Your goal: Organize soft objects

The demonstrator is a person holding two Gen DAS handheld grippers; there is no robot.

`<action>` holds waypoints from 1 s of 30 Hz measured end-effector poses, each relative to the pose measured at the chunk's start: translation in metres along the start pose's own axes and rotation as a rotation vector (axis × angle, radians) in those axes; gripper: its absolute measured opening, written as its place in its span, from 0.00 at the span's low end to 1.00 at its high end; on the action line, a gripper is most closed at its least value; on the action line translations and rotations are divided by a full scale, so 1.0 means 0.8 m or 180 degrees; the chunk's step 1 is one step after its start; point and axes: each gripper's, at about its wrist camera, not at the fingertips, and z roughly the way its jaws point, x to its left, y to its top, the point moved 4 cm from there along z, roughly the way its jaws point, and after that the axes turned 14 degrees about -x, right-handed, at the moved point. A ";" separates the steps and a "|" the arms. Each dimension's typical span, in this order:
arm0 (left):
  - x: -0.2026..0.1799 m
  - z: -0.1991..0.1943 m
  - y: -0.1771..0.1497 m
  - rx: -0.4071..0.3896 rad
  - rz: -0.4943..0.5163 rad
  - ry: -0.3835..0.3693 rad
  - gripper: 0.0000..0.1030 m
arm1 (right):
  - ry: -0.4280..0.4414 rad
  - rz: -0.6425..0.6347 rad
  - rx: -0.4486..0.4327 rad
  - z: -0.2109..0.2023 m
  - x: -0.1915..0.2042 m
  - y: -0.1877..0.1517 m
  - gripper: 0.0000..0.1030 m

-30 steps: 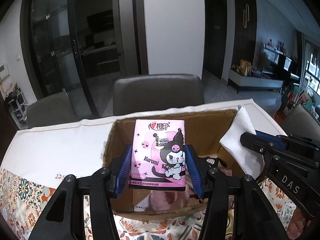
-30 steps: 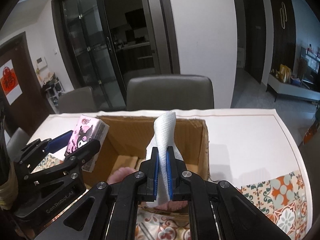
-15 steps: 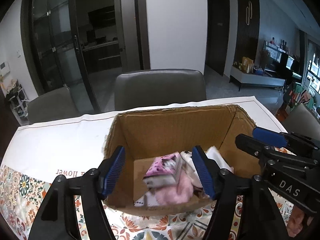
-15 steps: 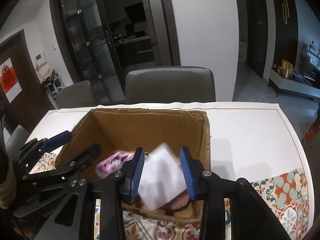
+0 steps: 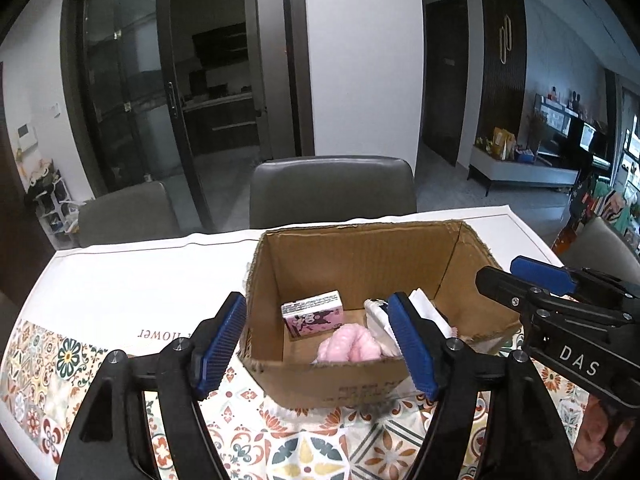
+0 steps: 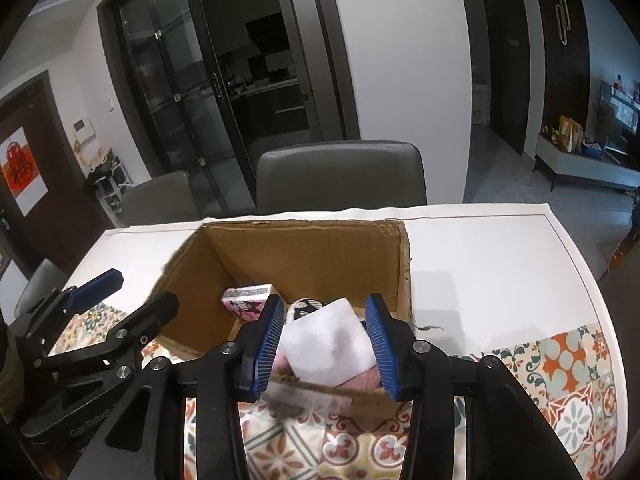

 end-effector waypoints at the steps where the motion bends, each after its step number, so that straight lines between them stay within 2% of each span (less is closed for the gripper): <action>1: 0.001 -0.005 0.001 -0.0007 -0.0012 0.0007 0.71 | 0.0014 -0.0006 -0.0010 -0.004 0.001 0.001 0.43; 11: 0.009 -0.059 0.007 -0.0107 -0.0107 0.0058 0.71 | 0.0122 -0.0069 -0.0157 -0.051 0.023 0.009 0.43; 23: 0.020 -0.123 -0.012 -0.0124 -0.0206 0.0170 0.71 | 0.0287 -0.0127 -0.0235 -0.099 0.047 0.004 0.43; 27: 0.023 -0.142 -0.021 -0.0125 -0.0208 0.0238 0.71 | 0.0357 -0.0150 -0.0233 -0.111 0.054 -0.003 0.48; 30: 0.025 -0.156 -0.026 -0.0112 -0.0214 0.0295 0.71 | 0.0405 -0.0186 -0.0250 -0.122 0.060 -0.009 0.48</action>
